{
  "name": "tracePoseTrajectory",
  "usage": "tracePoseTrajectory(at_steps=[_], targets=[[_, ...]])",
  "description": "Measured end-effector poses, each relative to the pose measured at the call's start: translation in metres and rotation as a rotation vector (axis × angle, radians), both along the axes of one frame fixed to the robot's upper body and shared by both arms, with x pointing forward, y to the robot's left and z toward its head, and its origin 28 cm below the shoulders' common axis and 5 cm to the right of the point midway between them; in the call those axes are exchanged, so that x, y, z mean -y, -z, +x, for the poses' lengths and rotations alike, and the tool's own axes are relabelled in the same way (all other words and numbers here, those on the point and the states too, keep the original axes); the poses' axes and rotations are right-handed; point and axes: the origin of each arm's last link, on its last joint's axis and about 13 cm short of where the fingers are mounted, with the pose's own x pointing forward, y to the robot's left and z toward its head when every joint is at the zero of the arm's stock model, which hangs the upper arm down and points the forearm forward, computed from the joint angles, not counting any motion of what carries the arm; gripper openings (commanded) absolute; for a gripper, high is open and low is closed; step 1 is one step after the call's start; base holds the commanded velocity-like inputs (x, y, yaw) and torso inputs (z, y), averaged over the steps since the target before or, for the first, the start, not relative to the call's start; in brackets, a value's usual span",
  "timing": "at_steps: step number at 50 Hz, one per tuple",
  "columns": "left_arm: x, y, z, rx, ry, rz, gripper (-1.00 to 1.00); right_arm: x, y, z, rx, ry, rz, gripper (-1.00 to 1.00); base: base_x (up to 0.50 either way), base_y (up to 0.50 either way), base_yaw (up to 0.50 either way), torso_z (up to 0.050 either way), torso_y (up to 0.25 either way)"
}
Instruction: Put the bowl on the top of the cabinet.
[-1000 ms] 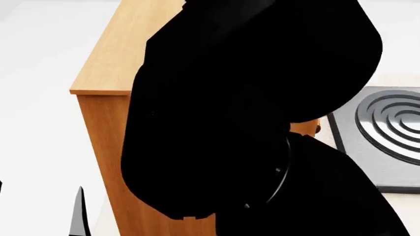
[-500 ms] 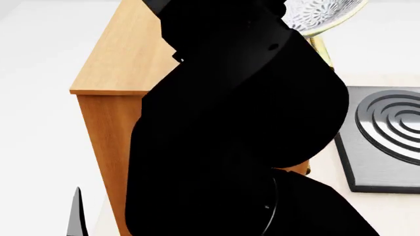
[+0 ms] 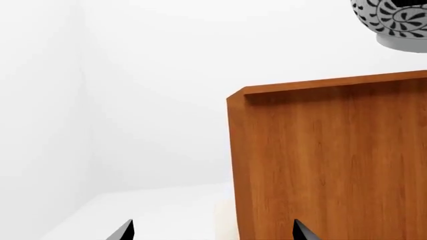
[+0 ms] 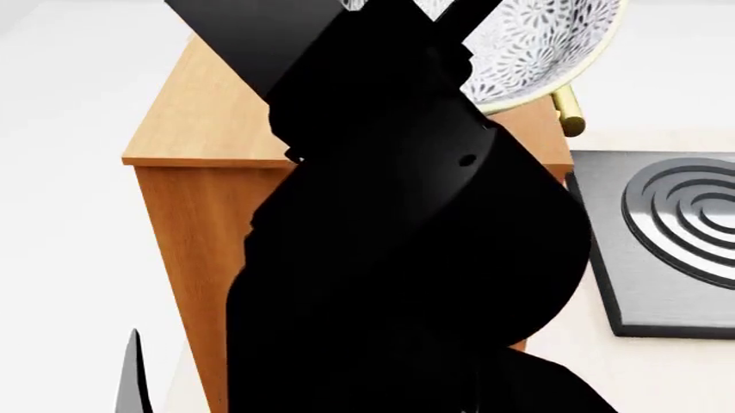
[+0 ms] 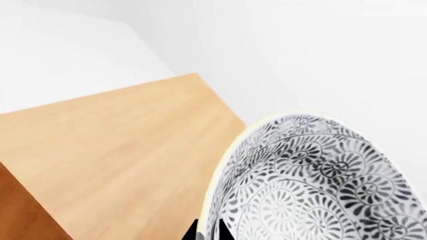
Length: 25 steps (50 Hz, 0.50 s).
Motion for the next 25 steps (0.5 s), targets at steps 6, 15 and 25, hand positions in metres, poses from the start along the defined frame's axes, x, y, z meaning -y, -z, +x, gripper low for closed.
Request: tracePoseTrajectory(at_steps=[6,15,25], targets=[[-0.0003,0.0,-0.0001,0.0,-0.001,-0.001,1.0,0.0,0.0023,-0.0004,-0.005,-0.011,0.002,-1.0,0.0,0.0,0.0,0.0,0.0],[-0.0006,0.0002,-0.0002,0.0,-0.002,-0.002,1.0,0.0007,0.005,0.0013,-0.024,-0.016,0.008,-1.0,0.0,0.0,0.0,0.0,0.001],[-0.0013,-0.0004,-0.0007,0.002,-0.003,-0.004,1.0,0.0024,0.0051,0.0072,-0.063,-0.005,0.017,-1.0,0.0,0.0,0.0,0.0,0.0]])
